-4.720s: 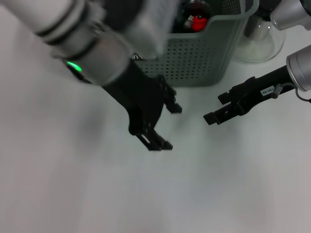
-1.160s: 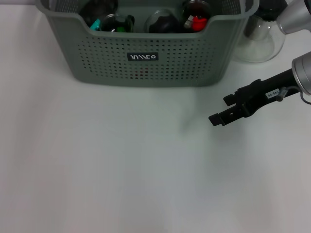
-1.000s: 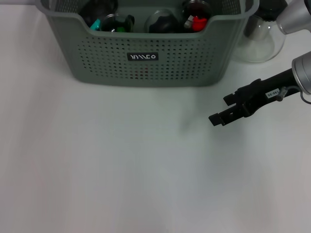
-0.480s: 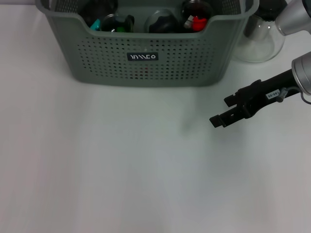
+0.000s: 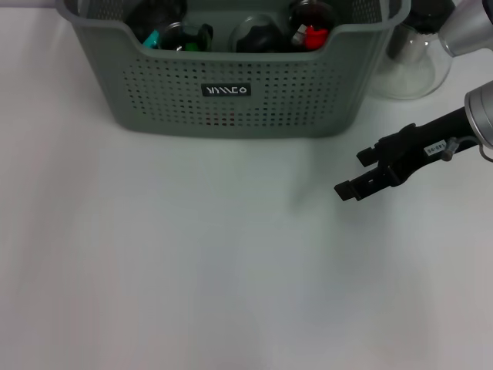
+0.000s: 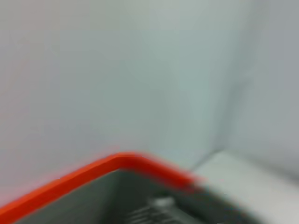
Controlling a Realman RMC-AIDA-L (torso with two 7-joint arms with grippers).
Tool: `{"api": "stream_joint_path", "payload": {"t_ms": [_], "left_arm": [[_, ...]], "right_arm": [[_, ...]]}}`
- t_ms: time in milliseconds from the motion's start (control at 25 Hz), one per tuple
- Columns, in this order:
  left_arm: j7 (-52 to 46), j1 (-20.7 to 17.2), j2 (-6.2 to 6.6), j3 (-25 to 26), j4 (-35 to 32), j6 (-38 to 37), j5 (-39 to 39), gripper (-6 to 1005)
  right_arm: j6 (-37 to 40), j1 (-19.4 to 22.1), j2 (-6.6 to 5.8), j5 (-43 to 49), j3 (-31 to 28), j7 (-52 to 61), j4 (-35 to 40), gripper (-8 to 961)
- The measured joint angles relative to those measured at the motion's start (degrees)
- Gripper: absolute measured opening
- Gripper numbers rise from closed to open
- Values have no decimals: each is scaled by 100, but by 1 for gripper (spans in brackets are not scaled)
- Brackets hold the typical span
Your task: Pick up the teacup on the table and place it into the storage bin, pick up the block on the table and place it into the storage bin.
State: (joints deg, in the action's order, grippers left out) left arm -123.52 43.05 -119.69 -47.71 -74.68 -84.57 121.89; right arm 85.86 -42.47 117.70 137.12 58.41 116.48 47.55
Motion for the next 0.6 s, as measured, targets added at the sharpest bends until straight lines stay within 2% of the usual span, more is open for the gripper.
{"api": "stream_joint_path", "payload": {"t_ms": [120,240,400,520,600], "left_arm": [[357,-344,-71,499,-106,-1210,-915,838],[569,-692,-182,847,4,-1983,-1237,839],[1208,-1286,-398,959,269,-2383,-1088,840],[1979,-1566,-452,993,725,-2540,-819,837],[2408,-1666,-456,1028,1050,-2530,-610,836]], "right_arm": [[51,18,6,-15,-63,-127,0,945],[222,55,10,-124,-192,-346,2,945],[474,155,-17,-469,-487,-847,-13,944],[520,233,-20,-746,-632,-1265,-102,944],[505,301,22,-939,-668,-1533,-130,944]]}}
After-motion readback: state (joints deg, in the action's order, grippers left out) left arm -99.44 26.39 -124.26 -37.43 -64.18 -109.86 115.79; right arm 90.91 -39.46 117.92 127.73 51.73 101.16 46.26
